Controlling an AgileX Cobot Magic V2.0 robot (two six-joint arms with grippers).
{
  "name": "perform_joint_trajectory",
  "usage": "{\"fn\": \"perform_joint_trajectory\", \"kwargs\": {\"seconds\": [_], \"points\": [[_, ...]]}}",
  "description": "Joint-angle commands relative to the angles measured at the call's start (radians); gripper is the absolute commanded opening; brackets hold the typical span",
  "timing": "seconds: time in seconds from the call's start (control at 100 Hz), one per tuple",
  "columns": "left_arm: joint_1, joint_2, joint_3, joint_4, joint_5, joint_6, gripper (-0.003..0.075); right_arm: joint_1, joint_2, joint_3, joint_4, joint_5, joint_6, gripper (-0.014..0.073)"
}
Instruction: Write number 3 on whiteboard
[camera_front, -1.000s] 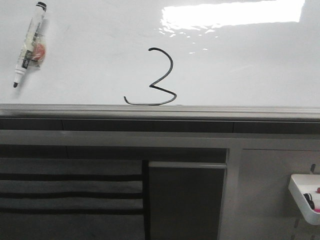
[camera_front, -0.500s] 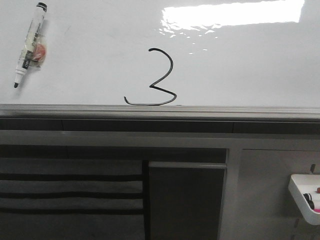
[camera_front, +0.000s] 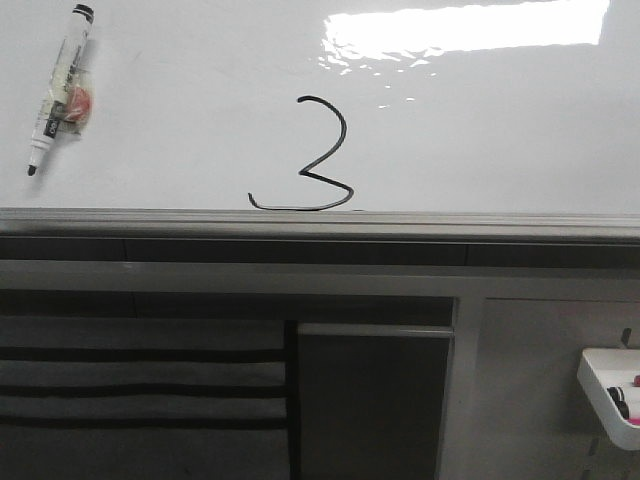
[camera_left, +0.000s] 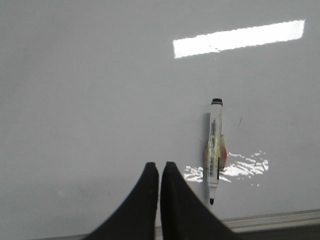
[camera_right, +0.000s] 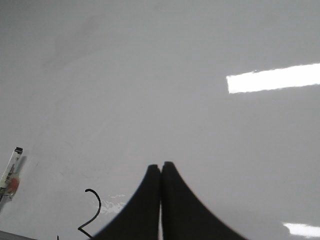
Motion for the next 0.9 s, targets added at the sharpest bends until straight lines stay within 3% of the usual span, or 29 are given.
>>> {"fn": "perform_joint_trajectory", "kwargs": {"seconds": [0.0, 0.39, 0.89], "points": [[0.003, 0.010, -0.002, -0.014, -0.087, -0.012, -0.0018, -0.006, 0.008, 0.002, -0.012, -0.106, -0.001, -0.0060], [0.001, -0.007, 0.088, -0.014, -0.083, -0.012, -0.0018, -0.006, 0.008, 0.045, -0.012, -0.090, -0.001, -0.0059], [0.030, -0.362, 0.258, -0.014, -0.088, -0.009, -0.0018, -0.006, 0.008, 0.045, -0.012, -0.090, -0.001, -0.0060]]}}
